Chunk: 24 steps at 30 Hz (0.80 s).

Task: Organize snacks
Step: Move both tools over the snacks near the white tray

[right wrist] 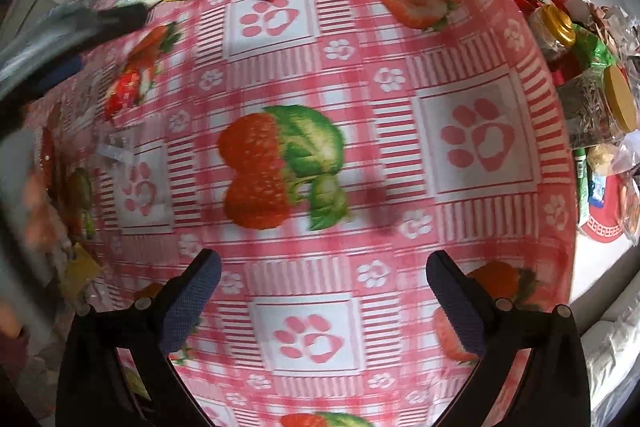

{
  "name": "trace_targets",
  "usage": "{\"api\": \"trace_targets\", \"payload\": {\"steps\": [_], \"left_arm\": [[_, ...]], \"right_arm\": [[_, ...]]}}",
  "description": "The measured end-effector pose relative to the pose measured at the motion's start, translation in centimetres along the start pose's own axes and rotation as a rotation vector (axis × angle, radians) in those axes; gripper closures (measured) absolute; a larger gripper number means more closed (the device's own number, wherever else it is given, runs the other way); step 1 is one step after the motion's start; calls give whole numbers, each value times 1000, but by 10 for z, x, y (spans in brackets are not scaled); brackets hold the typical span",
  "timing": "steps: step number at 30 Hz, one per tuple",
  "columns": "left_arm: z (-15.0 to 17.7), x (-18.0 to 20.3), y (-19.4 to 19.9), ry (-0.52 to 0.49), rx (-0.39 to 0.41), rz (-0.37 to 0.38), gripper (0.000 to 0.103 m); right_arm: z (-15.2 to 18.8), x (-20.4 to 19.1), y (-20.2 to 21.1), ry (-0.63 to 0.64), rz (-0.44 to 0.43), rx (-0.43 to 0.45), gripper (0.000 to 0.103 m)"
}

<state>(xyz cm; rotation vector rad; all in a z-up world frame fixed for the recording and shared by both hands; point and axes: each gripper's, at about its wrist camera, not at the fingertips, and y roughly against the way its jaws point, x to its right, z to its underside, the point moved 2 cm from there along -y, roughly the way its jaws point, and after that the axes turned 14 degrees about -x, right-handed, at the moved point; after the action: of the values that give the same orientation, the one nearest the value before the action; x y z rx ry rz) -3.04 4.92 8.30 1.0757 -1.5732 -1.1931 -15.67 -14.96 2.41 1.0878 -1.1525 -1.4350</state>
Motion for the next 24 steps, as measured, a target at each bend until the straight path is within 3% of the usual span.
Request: {"api": "trace_targets", "payload": {"steps": [4,8,15,24], "left_arm": [[38,-36,15,26,-53,-1,0],[74,-79,26,52,-120,-88,0],[127,-142,33,144,-253,-159,0],[130,-169,38,152,-312,-187,0]], "right_arm": [[10,-37,5,38,-13,-5,0],[17,-73,8,97,-30,-13,0],[4,-117,9,184,-46,-64,0],[-17,-179,-9,259,35,-123,0]]}}
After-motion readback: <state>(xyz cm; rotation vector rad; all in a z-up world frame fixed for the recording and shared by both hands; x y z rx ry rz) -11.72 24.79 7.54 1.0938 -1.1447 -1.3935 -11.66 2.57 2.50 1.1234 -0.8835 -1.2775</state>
